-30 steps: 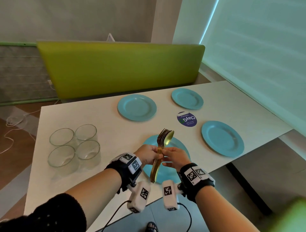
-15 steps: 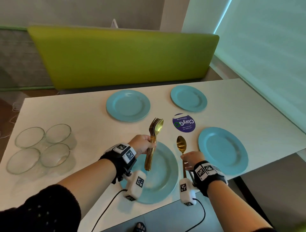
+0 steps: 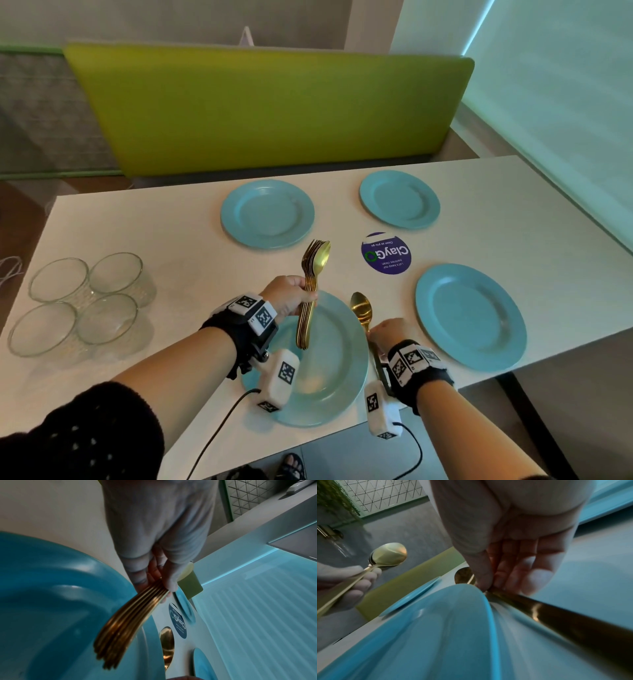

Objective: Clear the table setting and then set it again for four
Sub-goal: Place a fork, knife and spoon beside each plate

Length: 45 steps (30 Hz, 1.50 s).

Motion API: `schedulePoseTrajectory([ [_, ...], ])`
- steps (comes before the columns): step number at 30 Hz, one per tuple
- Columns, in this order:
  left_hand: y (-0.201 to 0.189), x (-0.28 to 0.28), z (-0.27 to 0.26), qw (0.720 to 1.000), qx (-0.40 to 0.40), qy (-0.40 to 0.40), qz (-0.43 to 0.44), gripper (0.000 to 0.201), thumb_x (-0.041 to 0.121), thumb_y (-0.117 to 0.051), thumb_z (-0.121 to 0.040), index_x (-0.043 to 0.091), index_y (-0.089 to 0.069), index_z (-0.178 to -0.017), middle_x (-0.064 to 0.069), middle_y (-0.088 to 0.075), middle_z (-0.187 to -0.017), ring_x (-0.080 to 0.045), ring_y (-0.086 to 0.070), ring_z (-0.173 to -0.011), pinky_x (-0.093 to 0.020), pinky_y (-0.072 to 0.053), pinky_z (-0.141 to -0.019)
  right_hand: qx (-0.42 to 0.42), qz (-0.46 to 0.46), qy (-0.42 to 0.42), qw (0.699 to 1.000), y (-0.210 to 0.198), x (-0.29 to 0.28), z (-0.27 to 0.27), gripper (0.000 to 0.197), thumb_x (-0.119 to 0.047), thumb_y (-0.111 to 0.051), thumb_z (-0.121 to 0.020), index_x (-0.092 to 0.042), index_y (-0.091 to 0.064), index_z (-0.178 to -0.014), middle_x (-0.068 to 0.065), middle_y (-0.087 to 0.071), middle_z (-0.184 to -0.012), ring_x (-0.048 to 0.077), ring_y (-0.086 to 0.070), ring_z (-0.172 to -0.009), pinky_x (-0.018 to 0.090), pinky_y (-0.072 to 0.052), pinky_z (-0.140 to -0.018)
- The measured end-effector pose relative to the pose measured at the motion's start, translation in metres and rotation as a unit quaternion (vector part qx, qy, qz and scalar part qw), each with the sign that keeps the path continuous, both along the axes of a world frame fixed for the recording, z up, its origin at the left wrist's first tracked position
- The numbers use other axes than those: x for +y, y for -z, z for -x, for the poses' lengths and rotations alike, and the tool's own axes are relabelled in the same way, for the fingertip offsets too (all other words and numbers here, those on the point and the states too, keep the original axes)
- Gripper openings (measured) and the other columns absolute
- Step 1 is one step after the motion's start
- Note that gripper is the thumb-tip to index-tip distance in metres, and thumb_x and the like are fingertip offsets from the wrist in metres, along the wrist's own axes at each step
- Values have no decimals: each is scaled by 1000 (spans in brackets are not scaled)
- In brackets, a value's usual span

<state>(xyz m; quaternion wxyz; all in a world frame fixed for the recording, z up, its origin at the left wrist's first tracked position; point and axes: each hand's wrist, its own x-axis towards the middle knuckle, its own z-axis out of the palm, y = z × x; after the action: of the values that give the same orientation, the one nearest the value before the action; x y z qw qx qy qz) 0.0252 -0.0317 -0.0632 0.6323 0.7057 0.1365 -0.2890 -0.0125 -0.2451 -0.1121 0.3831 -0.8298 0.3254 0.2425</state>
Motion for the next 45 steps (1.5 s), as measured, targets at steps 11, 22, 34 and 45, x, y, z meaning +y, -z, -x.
schedulePoseTrajectory([
  [11, -1, 0, -4, 1000, 11, 9, 12, 14, -2, -61, -86, 11, -59, -81, -6, -64, -77, -14, -62, -71, -27, -52, -73, -4, 117, -61, 991, -10, 10, 2, 25, -24, -53, -84, -13, -75, -90, 8, -71, -89, 24, -66, -86, 31, -56, -84],
  [22, 1, 12, -17, 1000, 6, 22, 7, 13, -3, -62, -85, 10, -60, -83, -6, -63, -78, -15, -62, -70, -29, -54, -72, -12, 80, -30, 996, -12, 9, -2, 22, -21, -70, -74, -23, -62, -53, 9, -75, -88, 27, -69, -83, 35, -58, -82],
  [34, -7, -6, -26, 998, -3, 60, 28, 14, -3, -61, -85, 11, -61, -80, -6, -63, -76, -16, -62, -69, -29, -54, -73, -33, 57, 23, 998, -33, -13, 3, 19, -23, -76, -77, -20, -57, -76, 1, -62, -72, 20, -62, -71, 39, -56, -85],
  [45, -16, -78, -12, 985, 6, 161, 68, 13, -2, -62, -85, 11, -61, -83, -6, -62, -77, -16, -61, -70, -34, -55, -81, -134, -27, 49, 989, -86, -23, 14, 16, -29, -67, -86, -16, -62, -95, -1, -62, -80, 12, -58, -63, 21, -48, -56],
])
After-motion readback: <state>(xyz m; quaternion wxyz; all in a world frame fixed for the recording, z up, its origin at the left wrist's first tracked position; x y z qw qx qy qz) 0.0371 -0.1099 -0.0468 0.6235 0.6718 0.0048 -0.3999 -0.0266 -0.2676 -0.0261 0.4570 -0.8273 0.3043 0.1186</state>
